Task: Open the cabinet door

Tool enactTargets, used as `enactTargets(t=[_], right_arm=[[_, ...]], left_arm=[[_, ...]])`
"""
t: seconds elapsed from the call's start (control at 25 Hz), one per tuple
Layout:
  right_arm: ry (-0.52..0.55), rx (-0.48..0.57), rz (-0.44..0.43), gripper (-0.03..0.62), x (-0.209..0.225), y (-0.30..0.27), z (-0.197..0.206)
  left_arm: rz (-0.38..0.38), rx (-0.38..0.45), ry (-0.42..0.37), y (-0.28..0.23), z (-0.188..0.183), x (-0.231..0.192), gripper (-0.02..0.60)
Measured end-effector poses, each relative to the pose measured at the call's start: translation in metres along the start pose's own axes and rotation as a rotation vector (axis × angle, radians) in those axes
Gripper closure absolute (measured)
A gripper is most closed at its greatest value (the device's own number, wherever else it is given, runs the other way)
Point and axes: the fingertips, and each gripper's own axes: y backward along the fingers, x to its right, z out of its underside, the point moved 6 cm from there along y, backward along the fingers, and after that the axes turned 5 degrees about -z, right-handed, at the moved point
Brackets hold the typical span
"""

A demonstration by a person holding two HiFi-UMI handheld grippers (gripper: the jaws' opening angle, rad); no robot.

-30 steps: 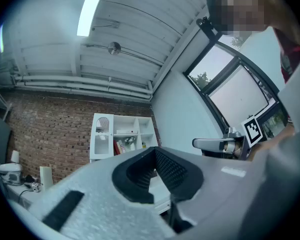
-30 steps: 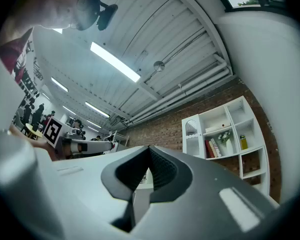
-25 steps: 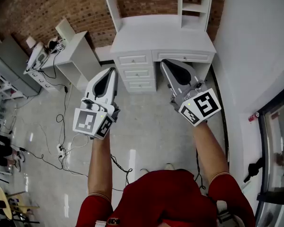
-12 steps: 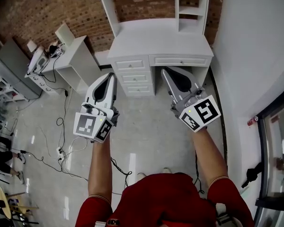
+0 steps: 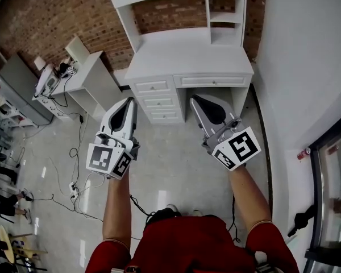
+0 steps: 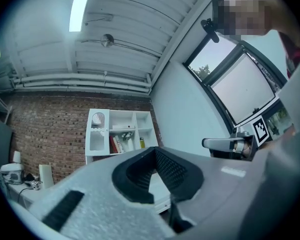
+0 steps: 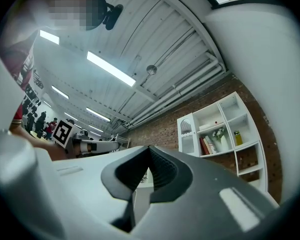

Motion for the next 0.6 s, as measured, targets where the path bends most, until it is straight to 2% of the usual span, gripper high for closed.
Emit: enactTargets(t=[0.28,0.6], right_arm=[[-0.005,-0.011,-0.007,0.583,0.028,-0.026,0.017],[0.034,-0.048,-0.013,0.583,0.08,-0.109,0.056]], left_arm=[[-0.027,0.011,-0.014,-0.031,0.011,-0.027,0.58],[-0.037,0.052,0.02,-0.097,0.05,-0.111,0.58]])
